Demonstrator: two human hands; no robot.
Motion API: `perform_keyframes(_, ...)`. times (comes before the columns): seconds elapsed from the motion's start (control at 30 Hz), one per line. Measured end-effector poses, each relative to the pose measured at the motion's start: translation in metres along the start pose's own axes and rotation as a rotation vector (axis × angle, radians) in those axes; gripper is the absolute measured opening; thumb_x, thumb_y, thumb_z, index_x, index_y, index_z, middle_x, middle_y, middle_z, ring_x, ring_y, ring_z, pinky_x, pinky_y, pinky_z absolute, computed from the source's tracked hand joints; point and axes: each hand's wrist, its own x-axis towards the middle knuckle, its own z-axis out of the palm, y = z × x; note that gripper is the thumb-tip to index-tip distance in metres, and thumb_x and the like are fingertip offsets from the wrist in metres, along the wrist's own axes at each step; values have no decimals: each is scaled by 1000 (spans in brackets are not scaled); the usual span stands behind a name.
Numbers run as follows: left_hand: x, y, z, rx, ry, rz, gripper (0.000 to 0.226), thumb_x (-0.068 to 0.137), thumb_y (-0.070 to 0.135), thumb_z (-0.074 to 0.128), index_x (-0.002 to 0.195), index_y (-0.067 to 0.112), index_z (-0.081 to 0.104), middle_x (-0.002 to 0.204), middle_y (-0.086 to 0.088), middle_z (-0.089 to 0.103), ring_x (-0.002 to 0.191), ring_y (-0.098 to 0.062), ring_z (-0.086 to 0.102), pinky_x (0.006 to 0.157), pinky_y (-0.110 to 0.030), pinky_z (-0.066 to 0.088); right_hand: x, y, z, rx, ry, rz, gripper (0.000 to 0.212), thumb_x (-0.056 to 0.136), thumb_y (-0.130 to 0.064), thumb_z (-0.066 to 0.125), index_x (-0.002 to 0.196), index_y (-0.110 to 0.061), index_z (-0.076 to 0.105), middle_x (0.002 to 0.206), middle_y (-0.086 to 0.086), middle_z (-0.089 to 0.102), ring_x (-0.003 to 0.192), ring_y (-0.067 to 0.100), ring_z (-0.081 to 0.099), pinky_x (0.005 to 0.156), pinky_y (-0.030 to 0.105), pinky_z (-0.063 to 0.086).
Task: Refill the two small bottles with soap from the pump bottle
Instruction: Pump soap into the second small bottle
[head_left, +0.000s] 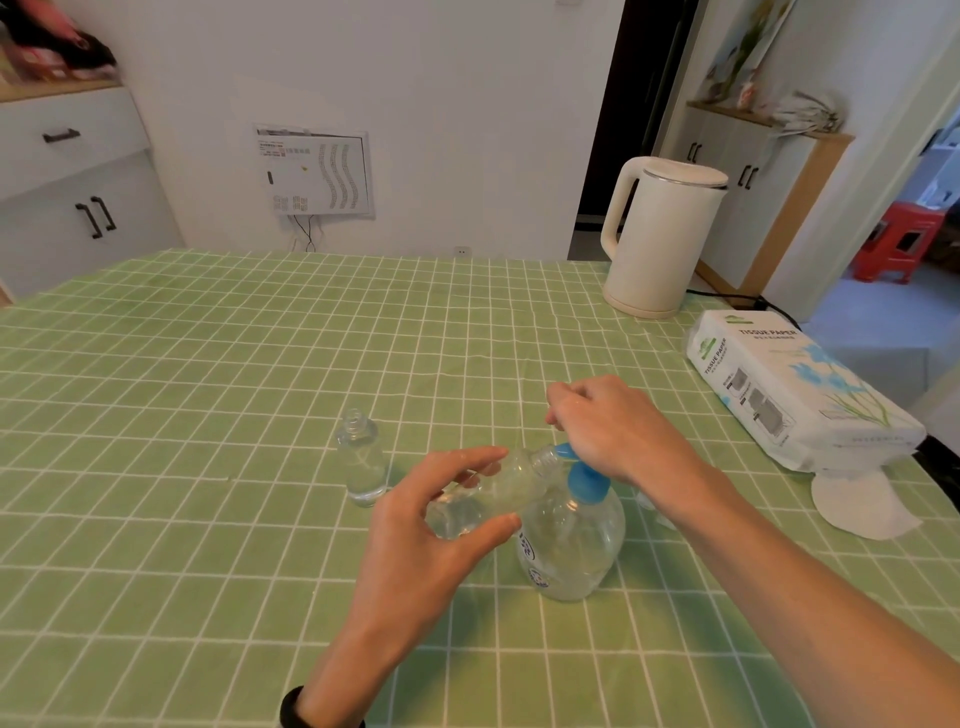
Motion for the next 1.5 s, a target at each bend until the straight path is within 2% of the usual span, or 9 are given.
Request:
perform_keyframes(0.2, -1, -1, 0, 2, -2, -7, 52, 74, 18, 94, 118, 38, 76, 109, 22, 77, 106, -7, 68, 89, -4, 43, 2, 5, 6, -48, -11, 6, 44, 102, -38, 44, 72, -11, 63, 72, 9, 65, 65, 25, 51, 64, 37, 41)
perform_keyframes(0.5, -2, 2, -3, -4, 10, 4, 52, 73, 19, 93, 117, 40, 75, 110, 21, 77, 107, -7, 68, 90, -4, 43, 2, 0, -4, -102, 45, -61, 48, 104, -41, 40, 61, -21, 43, 53, -4, 42, 55, 19, 39, 59, 34, 34)
perform_keyframes(0.57, -2, 3, -2, -1, 8, 5, 52, 74, 19, 94, 117, 39, 75, 109, 22, 77, 106, -6, 68, 89, -4, 43, 0, 2, -3, -59, 31, -46, 49, 104, -41, 39, 67, -16, 60, 58, -2, 53, 59, 22, 50, 61, 36, 40)
perform_keyframes(0.63, -1, 2, -1, 5, 5, 6, 51, 73, 18, 94, 117, 37, 76, 109, 22, 77, 105, -6, 68, 89, -4, 43, -1, 1, -1, -25, 5, -13, 51, 104, -41, 39, 100, -7, 77, 86, 8, 77, 84, 31, 73, 74, 37, 51)
perform_keyframes(0.77, -1, 1, 0, 8, 1, 5, 51, 73, 16, 94, 117, 35, 76, 109, 23, 77, 105, -5, 68, 88, -4, 43, -2, 2, 4, -22, -37, 27, 51, 104, -38, 40, 116, -4, 76, 116, 15, 78, 111, 36, 71, 92, 40, 55)
perform_keyframes(0.93, -3, -1, 1, -9, 7, -7, 50, 73, 19, 94, 117, 36, 77, 108, 21, 78, 105, -7, 69, 87, -4, 44, 0, 5, 2, -33, -13, -5, 54, 105, -40, 38, 113, -3, 76, 109, 16, 79, 89, 31, 71, 71, 37, 45)
perform_keyframes(1.1, -1, -1, -1, -20, 8, -9, 52, 74, 16, 94, 117, 39, 76, 109, 21, 78, 106, -8, 69, 88, -4, 43, 2, 1, -4, -78, 34, -57, 49, 107, -42, 35, 66, -18, 47, 61, 0, 50, 59, 20, 43, 60, 35, 35)
perform_keyframes(1.27, -1, 0, 0, -18, 7, -5, 52, 74, 19, 94, 117, 41, 76, 108, 23, 77, 105, -5, 69, 88, -5, 43, -1, 1, -3, -16, 2, -21, 57, 107, -42, 34, 118, -3, 74, 107, 16, 80, 103, 35, 73, 71, 35, 45)
perform_keyframes(1.5, -1, 0, 0, -2, 2, 4, 53, 73, 16, 94, 117, 41, 76, 109, 22, 77, 107, -6, 69, 88, -3, 43, -1, 4, 5, -18, -38, 28, 53, 104, -41, 38, 117, -5, 75, 120, 16, 77, 112, 36, 71, 91, 40, 54)
